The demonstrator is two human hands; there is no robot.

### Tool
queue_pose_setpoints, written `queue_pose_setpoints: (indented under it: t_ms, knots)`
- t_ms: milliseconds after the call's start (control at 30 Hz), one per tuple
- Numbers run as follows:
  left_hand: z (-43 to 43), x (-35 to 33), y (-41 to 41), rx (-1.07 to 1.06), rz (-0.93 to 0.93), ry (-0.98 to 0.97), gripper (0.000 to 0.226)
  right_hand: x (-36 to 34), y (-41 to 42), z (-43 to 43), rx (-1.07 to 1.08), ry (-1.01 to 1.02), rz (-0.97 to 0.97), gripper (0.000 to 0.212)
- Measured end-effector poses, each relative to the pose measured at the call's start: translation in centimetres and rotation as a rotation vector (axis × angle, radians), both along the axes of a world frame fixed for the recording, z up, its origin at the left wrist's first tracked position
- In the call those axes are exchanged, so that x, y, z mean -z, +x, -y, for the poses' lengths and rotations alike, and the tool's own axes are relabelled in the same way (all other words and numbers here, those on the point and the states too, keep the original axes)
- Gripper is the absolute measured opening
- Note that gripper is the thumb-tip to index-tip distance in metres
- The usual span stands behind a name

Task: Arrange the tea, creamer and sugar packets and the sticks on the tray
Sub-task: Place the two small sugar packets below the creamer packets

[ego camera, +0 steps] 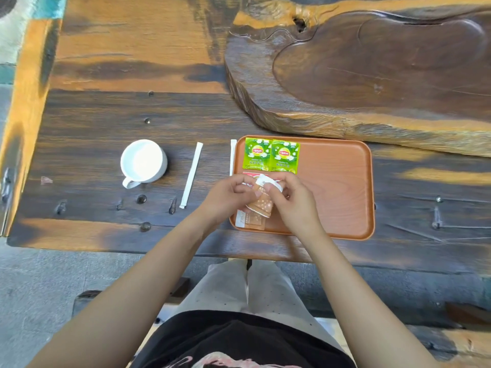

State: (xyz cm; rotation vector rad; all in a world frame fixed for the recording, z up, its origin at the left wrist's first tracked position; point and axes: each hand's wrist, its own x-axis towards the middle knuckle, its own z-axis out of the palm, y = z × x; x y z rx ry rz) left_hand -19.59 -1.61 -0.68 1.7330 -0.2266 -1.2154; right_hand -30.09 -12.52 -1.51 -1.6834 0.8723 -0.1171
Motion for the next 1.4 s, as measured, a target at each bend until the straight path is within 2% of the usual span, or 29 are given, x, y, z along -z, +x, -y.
queue_pose_setpoints:
  t_ms: [133,233,267,333,400,433,533,600,733,800,867,967,1100,1400]
  knots:
    - [1.4,-0.6,-1.1,-0.196,-0.163,-0.094,0.008,-0.3,-0.8,-0.8,0.233,0.430,0.060,0.020]
    - [1.5,-0.6,-1.7,-0.175,-0.181,-0.083,0.009,-0.2,-1.6,-0.7,0.328,0.490,0.116,0.006]
    - [1.3,-0.3,-1.9,-0.147,-0.109,-0.048,0.007,0.1,-2.0,-0.3,0.368,0.478,0.122,0.009]
    - [0.5,0.6,-2.0,-0.023,0.273,0.063,0.006,0.9,-3.0,1.0,0.327,0.361,0.058,0.012]
    - [-1.0,1.7,-2.2,0.173,0.697,0.147,0.011,1.7,-4.3,2.0,0.096,0.166,-0.098,0.016]
    - [-1.8,2.2,-2.3,0.262,0.823,0.172,0.014,2.0,-4.8,2.3,-0.031,0.105,-0.174,0.017]
    - [-3.5,3.9,-2.9,0.408,0.970,0.201,0.027,2.5,-5.5,2.0,-0.280,-0.029,-0.330,0.015]
    - [-3.9,4.9,-3.6,0.436,1.031,0.160,0.025,2.8,-5.4,1.5,-0.381,-0.165,-0.431,0.028]
    - [-3.8,6.0,-4.3,0.455,1.059,0.143,0.018,2.9,-5.3,0.5,-0.254,-0.438,-0.531,0.035]
    - [-3.8,6.2,-4.5,0.454,1.077,0.142,0.019,3.0,-5.4,-0.3,-0.191,-0.558,-0.466,0.034]
    - [-3.7,6.1,-4.6,0.474,1.076,0.148,0.023,3.5,-5.5,-1.0,-0.220,-0.616,-0.369,0.029]
    - [-3.5,5.8,-4.7,0.488,1.058,0.172,0.031,4.4,-5.5,-1.7,-0.314,-0.600,-0.304,0.027]
    - [-3.5,5.7,-4.7,0.507,1.050,0.191,0.033,5.1,-5.8,-1.7,-0.310,-0.584,-0.228,0.032]
    - [-3.4,6.0,-4.8,0.506,1.083,0.193,0.025,5.5,-6.3,-0.7,-0.404,-0.549,-0.130,0.023]
